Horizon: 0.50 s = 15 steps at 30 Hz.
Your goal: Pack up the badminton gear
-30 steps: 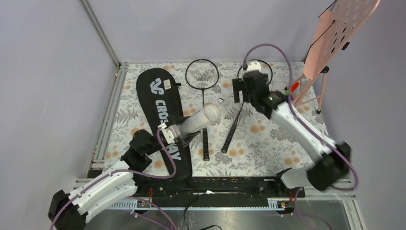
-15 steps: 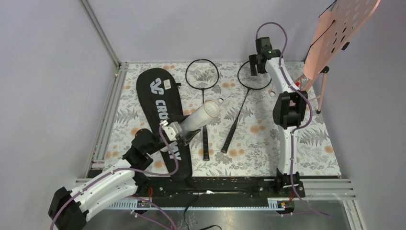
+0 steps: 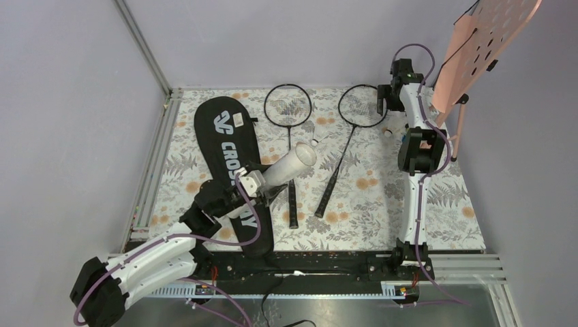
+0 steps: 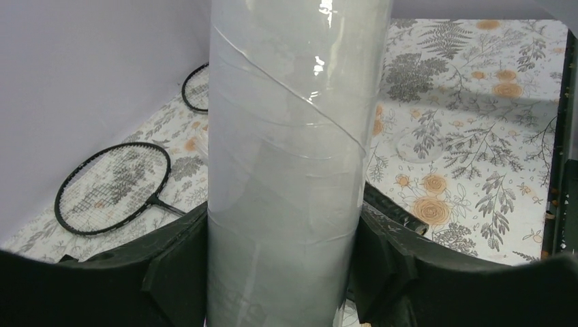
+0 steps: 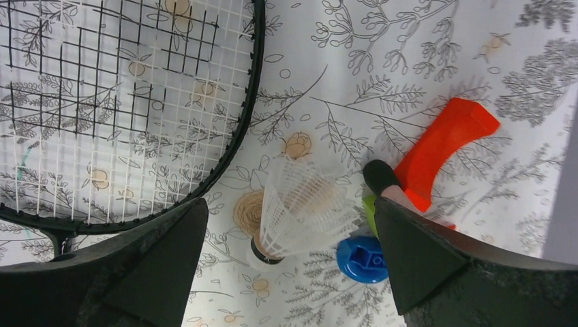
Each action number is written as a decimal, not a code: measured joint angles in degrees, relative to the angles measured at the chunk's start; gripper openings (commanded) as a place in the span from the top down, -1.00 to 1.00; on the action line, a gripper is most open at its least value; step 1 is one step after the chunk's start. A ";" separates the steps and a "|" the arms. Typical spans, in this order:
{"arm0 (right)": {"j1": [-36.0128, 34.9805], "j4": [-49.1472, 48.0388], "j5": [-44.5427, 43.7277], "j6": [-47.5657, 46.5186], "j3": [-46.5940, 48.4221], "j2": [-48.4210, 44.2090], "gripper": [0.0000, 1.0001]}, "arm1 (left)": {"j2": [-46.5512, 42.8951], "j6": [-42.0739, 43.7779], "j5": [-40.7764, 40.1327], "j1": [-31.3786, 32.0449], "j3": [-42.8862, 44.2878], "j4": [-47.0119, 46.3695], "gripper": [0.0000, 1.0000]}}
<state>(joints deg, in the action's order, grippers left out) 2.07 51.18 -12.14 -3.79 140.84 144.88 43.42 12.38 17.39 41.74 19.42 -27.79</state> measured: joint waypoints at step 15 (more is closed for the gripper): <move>3.30 -2.71 12.13 5.40 1.66 3.85 -0.93 | 1.64 0.02 -1.14 0.00 1.55 2.12 -0.25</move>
<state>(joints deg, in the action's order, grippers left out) 5.37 48.47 -0.01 1.61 142.50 148.73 45.06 12.40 16.25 41.74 20.97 -25.67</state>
